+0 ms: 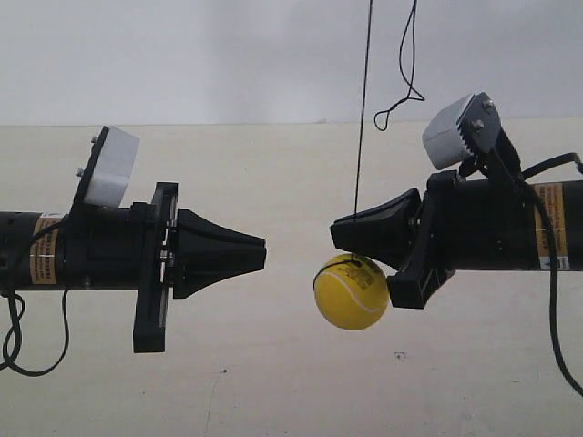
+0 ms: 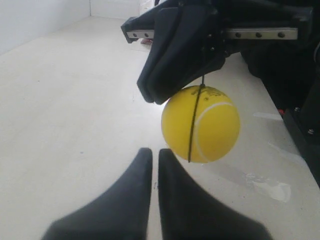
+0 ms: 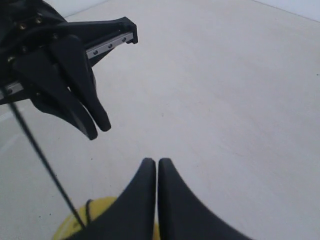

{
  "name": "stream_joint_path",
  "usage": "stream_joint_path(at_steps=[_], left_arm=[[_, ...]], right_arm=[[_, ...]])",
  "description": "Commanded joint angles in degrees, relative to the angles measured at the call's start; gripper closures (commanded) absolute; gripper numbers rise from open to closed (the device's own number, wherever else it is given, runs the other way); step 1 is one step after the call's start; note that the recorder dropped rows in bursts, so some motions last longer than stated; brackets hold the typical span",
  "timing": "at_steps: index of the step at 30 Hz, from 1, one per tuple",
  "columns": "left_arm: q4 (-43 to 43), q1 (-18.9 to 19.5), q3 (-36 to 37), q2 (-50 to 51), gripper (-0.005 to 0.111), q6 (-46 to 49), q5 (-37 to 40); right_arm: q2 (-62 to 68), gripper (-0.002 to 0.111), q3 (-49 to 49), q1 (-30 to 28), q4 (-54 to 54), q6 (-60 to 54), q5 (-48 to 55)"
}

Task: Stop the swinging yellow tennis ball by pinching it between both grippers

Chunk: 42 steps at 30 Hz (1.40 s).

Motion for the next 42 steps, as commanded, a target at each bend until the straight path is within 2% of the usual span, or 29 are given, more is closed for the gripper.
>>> stream_joint_path(at_steps=[1,10,18,25,27,34,42], left_arm=[[-0.5,-0.4,0.3,0.1,0.102,0.2,-0.5],[-0.5,-0.4,0.3,0.1,0.102,0.2,-0.5],[-0.2,-0.5,0.3,0.1,0.102,-0.5,-0.5],[-1.1,-4.6,0.3,0.5,0.102,1.6,-0.5],[-2.0,-4.9,0.3,0.5,0.102,1.9,-0.5],[-3.3,-4.9,0.3,0.5,0.102,1.9,-0.5],[-3.3,-4.9,0.3,0.5,0.102,1.9,-0.5]], right_arm=[[-0.6,0.108,-0.1,0.0,-0.3,0.5,1.1],[-0.6,0.108,-0.1,0.0,-0.3,0.3,4.2],[-0.6,0.108,-0.1,0.0,0.7,1.4,15.0],[-0.6,0.108,-0.1,0.0,-0.9,6.4,17.8],[-0.6,0.108,-0.1,0.0,-1.0,6.6,17.2],[-0.6,0.108,-0.1,0.0,-4.0,5.2,2.6],[-0.6,0.108,-0.1,0.0,-4.2,5.2,6.5]])
